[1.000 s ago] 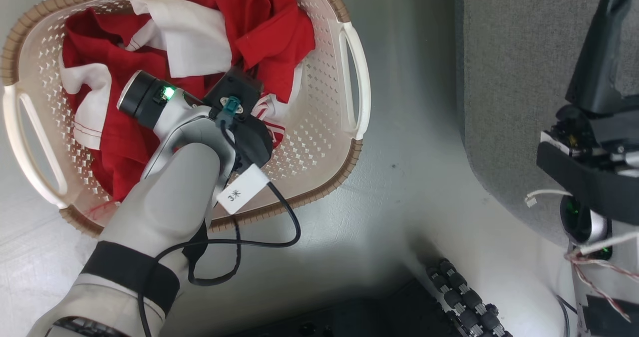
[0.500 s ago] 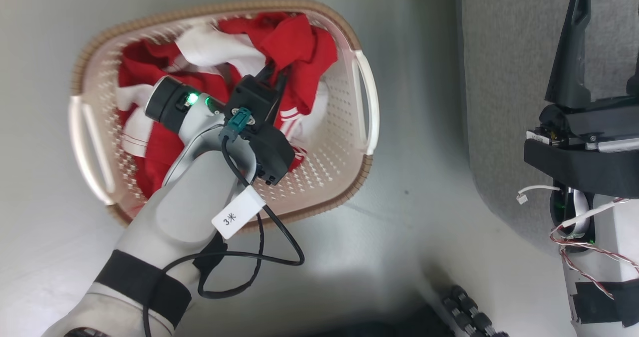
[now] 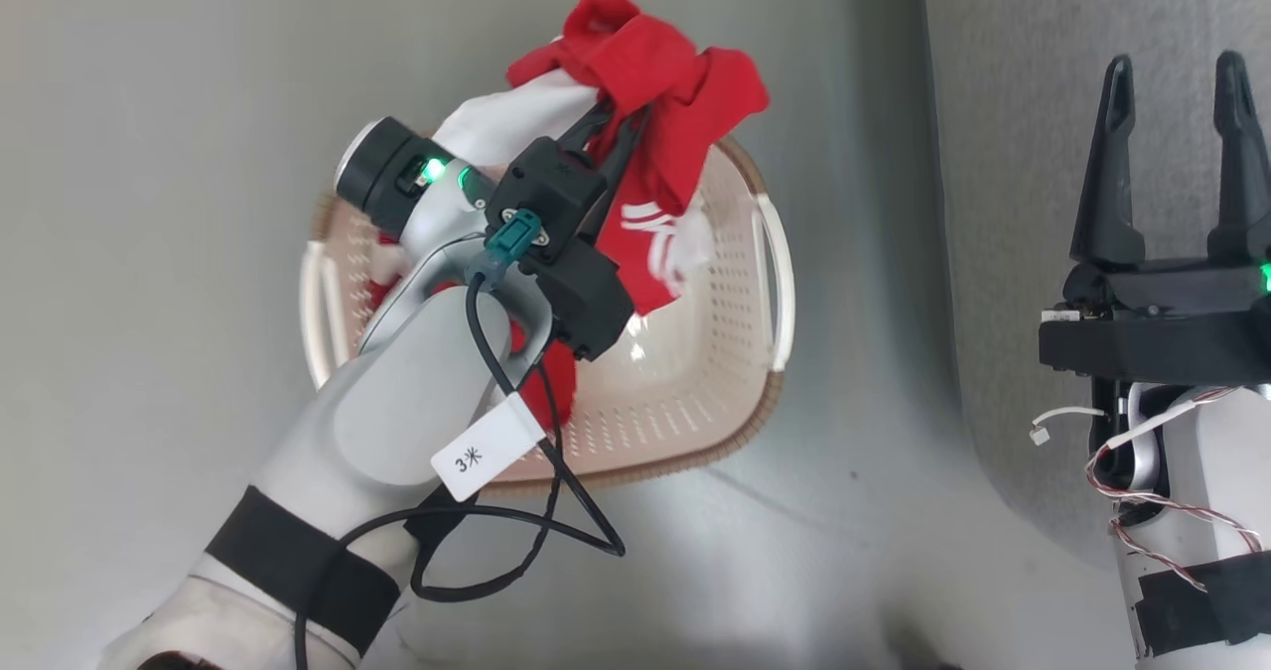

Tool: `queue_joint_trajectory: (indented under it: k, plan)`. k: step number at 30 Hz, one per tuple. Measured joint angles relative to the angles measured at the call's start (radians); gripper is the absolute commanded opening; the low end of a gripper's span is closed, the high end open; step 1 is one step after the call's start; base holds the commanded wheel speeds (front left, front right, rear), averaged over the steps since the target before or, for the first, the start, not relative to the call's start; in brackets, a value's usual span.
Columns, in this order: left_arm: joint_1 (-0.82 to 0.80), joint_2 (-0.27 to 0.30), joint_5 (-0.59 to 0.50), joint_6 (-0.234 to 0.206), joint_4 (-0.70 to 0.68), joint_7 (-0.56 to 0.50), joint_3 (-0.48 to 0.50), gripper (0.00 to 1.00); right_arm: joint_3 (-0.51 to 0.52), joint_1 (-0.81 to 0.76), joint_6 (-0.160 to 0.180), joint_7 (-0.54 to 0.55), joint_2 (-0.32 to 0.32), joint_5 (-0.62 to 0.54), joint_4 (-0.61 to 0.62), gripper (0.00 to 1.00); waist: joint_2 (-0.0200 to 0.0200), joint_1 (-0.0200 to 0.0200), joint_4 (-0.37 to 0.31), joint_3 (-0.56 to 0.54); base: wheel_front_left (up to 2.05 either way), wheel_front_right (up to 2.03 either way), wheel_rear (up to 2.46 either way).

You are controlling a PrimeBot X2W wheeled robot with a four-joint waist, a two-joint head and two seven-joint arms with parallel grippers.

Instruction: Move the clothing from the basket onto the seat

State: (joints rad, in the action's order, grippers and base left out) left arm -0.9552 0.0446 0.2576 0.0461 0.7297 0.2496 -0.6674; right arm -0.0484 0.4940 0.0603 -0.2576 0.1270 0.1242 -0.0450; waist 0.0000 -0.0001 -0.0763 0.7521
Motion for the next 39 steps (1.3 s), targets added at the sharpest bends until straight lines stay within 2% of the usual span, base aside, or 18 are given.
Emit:
queue_joint_trajectory:
  k: [8, 24, 31, 39]
  plan:
    - [0.0, -0.003, 0.036, 0.008, -0.042, 0.0, 0.004, 0.0, 0.009, -0.024, -0.014, 0.0, 0.001, 0.0, -0.068, 1.0, 0.0, 0.0, 0.043, -0.119, 0.0, 0.0, 0.0]
    - [0.038, -0.007, 0.067, 0.025, -0.035, 0.0, 0.048, 0.0, -0.005, -0.078, -0.045, 0.001, 0.0, -0.001, -0.154, 1.0, -0.0001, 0.0001, 0.107, -0.346, 0.0, 0.0, 0.0]
    - [0.059, -0.007, 0.067, 0.035, -0.02, 0.0, 0.051, 0.0, -0.03, -0.112, -0.063, 0.001, -0.011, -0.004, -0.194, 1.0, -0.0001, 0.0, 0.12, -0.452, 0.0, 0.0, 0.0]
    - [0.084, -0.009, 0.09, 0.043, 0.011, 0.0, 0.05, 0.0, -0.075, -0.139, -0.1, 0.001, -0.015, -0.012, -0.253, 1.0, -0.0002, 0.0, 0.125, -0.573, 0.0, 0.0, 0.0]
